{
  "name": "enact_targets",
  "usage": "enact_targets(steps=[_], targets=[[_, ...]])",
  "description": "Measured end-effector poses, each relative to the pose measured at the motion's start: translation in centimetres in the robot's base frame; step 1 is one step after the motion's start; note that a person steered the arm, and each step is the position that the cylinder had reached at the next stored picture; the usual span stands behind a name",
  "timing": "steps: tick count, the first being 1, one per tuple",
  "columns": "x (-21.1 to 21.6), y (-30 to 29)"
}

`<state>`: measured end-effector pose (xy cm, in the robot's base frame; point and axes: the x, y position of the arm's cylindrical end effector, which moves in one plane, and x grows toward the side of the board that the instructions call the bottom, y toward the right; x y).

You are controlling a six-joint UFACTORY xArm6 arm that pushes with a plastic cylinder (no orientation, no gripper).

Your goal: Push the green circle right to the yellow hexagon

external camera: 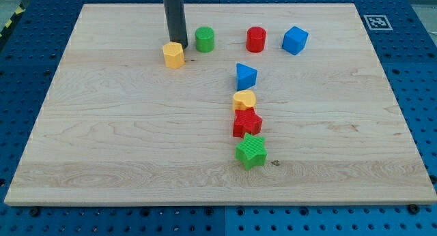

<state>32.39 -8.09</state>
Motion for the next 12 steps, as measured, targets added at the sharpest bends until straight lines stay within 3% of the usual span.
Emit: enact_targets(steps=[2,3,5,12], targets=[[0.6,0.0],[-2.7,-0.2],[-4.6,6.0],[-4.3,5.2]])
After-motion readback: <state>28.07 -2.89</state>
